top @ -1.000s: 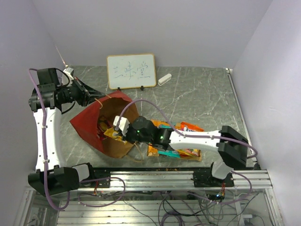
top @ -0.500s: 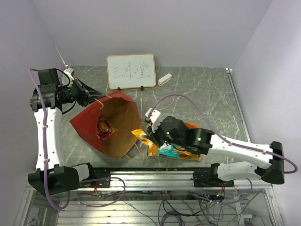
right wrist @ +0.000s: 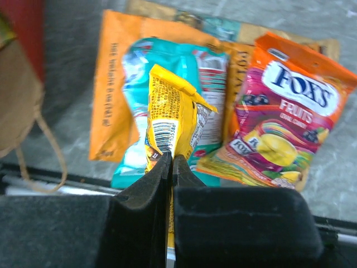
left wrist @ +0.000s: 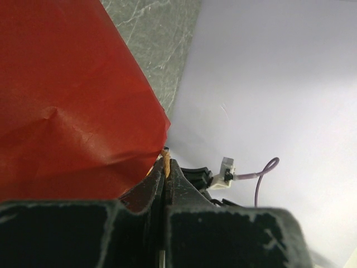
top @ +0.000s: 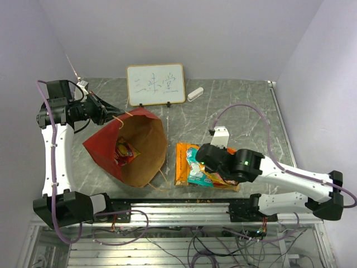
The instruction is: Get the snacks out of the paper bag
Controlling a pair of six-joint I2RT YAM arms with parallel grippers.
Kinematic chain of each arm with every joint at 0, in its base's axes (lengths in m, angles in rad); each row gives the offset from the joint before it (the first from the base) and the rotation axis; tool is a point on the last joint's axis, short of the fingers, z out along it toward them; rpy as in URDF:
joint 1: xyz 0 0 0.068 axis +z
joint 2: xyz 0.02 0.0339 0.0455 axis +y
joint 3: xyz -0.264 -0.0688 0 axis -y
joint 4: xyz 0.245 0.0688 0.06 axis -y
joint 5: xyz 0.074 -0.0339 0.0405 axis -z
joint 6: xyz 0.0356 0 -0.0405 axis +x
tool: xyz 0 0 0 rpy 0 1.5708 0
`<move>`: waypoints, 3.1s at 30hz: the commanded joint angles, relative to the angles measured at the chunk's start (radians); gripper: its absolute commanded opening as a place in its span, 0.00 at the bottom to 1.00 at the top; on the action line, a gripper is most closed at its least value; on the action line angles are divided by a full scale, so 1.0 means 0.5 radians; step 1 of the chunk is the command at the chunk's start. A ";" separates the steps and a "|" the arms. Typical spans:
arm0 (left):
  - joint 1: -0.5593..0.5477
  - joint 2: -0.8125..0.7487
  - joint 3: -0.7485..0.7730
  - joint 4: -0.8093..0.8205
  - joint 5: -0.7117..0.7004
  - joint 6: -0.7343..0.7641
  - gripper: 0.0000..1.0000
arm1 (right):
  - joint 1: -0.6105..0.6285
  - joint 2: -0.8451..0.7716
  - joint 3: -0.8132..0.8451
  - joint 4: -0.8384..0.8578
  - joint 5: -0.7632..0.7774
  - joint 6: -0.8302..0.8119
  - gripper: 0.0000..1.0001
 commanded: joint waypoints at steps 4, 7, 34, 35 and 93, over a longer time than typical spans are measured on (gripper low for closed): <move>0.030 -0.014 0.052 0.036 -0.015 0.028 0.07 | -0.007 0.204 -0.065 -0.194 0.447 0.461 0.00; 0.030 -0.033 0.031 0.023 -0.008 0.033 0.07 | -0.005 0.211 -0.143 -0.001 0.462 0.300 0.00; 0.025 -0.072 0.028 -0.031 0.006 0.073 0.07 | -0.007 0.004 -0.514 1.617 -0.856 -1.853 0.54; 0.025 -0.072 0.028 -0.035 0.006 0.078 0.07 | -0.005 0.072 -0.507 1.702 -0.978 -1.945 0.54; 0.020 -0.067 0.104 -0.439 -0.007 0.289 0.07 | -0.114 2.353 0.636 3.044 -1.494 -4.170 0.13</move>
